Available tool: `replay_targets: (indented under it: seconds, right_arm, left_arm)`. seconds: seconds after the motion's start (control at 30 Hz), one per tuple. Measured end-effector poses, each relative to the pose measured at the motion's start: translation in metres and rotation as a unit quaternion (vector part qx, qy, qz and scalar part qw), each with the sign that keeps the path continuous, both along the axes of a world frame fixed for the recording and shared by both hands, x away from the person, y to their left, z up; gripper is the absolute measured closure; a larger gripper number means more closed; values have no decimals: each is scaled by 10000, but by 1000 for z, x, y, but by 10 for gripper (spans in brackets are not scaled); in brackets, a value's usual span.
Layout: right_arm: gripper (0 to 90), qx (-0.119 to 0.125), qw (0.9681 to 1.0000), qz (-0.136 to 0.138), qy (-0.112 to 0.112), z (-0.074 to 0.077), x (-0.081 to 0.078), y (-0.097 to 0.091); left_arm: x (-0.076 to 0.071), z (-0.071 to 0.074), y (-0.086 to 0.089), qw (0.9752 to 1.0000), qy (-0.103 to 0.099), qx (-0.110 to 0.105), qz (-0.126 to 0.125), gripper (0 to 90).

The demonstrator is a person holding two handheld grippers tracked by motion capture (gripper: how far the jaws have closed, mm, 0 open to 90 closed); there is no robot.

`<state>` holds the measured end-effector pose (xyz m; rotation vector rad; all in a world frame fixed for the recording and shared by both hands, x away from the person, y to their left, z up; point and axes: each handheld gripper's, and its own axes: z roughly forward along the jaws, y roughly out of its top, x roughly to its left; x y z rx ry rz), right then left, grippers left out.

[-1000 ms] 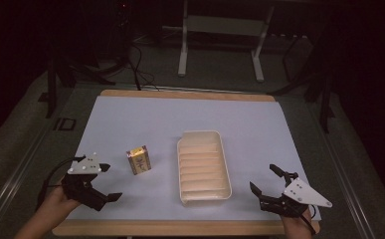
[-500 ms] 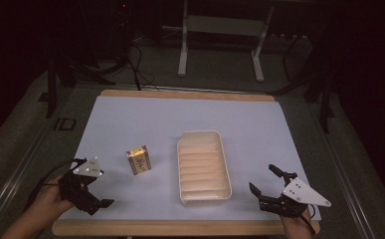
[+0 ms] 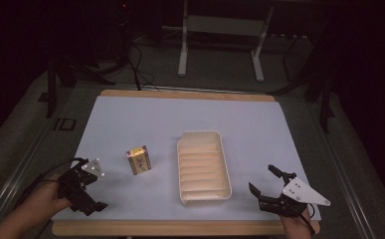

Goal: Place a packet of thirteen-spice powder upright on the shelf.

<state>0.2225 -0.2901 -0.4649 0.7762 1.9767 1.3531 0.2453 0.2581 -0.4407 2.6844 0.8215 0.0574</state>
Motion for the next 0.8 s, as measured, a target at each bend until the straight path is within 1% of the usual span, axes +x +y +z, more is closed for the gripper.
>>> replay_targets:
  seconds: [0.07, 0.1, 0.17, 0.2, 0.23, 0.3, 0.33, 0.37, 0.4, 0.5, 0.57, 0.6, 0.63, 0.67, 0.73, 0.77, 0.8]
  right_arm:
    - [160, 4, 10000, 10, 6, 0, 0, 0]
    - [160, -2, 10000, 19, -1, 0, 0, 0]
    - [160, 0, 10000, 21, 0, 0, 0, 0]
    - [160, 0, 10000, 21, 0, 0, 0, 0]
    - [160, 6, 10000, 26, 5, 0, 0, 0]
    - [160, 4, 10000, 33, 33, 0, 0, 1]
    - [160, 4, 10000, 33, 33, 0, 0, 1]
    - [160, -1, 10000, 40, 43, 0, 0, 1]
    - [160, -2, 10000, 74, 29, -1, 1, 2]
    - [160, -15, 9999, 103, 40, -1, 1, 3]
    - [160, -16, 9999, 146, 17, -1, -1, 4]
    - [160, -6, 9999, 156, 12, 0, -1, 4]
    - [160, 6, 9999, 166, 26, -1, -1, 3]
    - [152, 20, 9998, 179, 49, -1, -1, 3]
    - [148, 40, 9998, 193, 76, -1, 0, 2]
    - [148, 57, 9997, 213, 142, -2, 0, 2]
    - [147, 57, 9997, 213, 142, -2, 0, 2]
  left_arm:
    - [2, 0, 1, 9999, 131, 0, -39, 25]
    - [2, 0, 1, 9998, 157, 61, -71, 25]
    - [2, 0, 1, 9998, 157, 61, -71, 25]
    - [3, 0, 1, 9994, 288, 182, -99, 25]
    - [4, 0, 1, 9991, 339, 208, -115, 25]
    - [6, -1, 1, 9979, 572, 257, -167, 27]
    - [7, -1, 0, 9977, 605, 251, -165, 27]
    - [8, -1, 0, 9976, 652, 198, -142, 28]
    - [11, -1, 1, 9960, 888, 96, -48, 43]
    - [11, -1, -1, 9959, 887, 155, -104, 43]
    - [13, -1, -2, 9948, 997, 179, -92, 45]
    - [15, -1, -2, 9936, 1104, 227, -116, 63]
    - [15, -1, -2, 9936, 1104, 227, -116, 80]
    - [15, -2, -4, 9927, 1119, 406, -191, 82]
    - [15, -2, -5, 9927, 1103, 435, -208, 81]
    - [15, -2, -5, 9927, 1103, 435, -208, 81]
    - [18, -1, -4, 9911, 1245, 445, -158, 81]
